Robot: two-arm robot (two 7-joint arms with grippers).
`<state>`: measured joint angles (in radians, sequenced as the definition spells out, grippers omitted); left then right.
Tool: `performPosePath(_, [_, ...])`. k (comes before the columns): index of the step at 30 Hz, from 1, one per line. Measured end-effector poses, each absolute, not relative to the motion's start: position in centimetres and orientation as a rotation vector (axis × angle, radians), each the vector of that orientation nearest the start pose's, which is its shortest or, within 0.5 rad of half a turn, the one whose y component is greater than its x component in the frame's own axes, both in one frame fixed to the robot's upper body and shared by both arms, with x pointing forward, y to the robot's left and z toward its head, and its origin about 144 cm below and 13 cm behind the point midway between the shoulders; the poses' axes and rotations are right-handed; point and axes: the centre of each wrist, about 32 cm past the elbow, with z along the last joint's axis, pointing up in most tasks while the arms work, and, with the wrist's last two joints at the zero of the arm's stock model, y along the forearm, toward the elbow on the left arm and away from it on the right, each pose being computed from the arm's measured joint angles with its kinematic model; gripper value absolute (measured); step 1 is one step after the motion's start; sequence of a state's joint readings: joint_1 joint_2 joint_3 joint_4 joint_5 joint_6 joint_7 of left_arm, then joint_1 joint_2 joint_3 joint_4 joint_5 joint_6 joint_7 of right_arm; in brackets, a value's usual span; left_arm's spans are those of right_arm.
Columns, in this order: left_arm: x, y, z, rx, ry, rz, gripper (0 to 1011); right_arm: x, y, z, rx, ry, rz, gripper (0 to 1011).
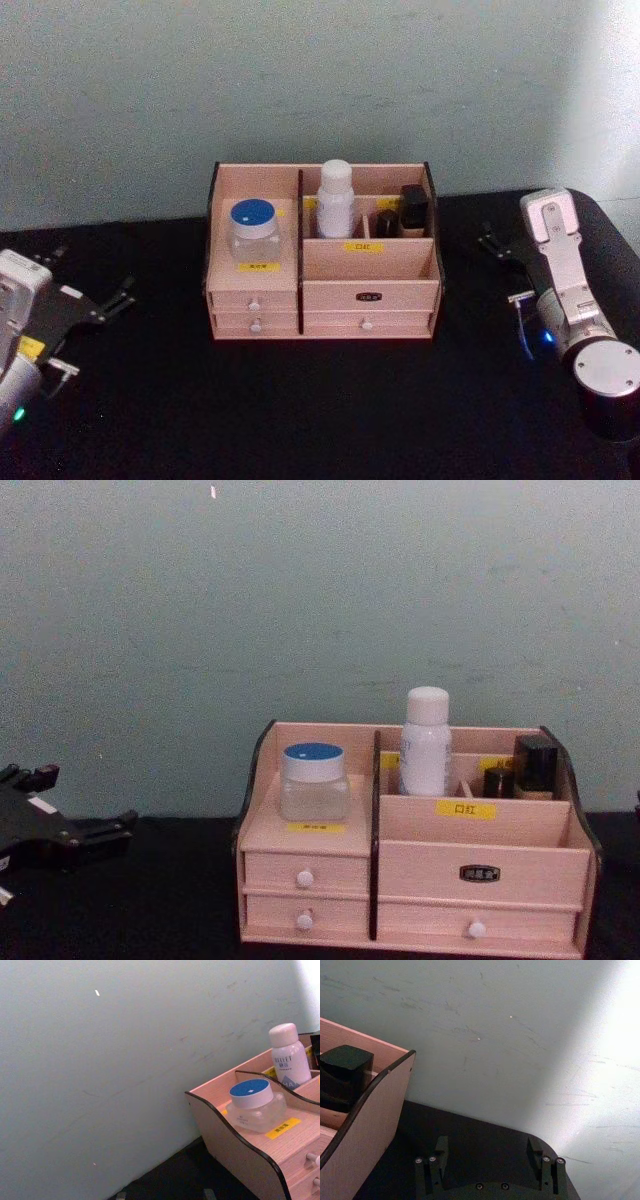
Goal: Pick up the facial cleanser and watermelon frost from the table and place them into the tiered storage box.
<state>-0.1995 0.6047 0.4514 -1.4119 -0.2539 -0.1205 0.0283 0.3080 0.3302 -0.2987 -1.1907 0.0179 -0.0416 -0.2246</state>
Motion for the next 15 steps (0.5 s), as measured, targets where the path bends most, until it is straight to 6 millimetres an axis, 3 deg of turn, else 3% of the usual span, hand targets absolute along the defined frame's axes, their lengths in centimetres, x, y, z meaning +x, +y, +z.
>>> performPosePath(15, [48.86,30.97,113.98,0.305,-0.285,1.248,1001,53.44,-27.82,112.66,-0.338,-0.282,-1.595,1002])
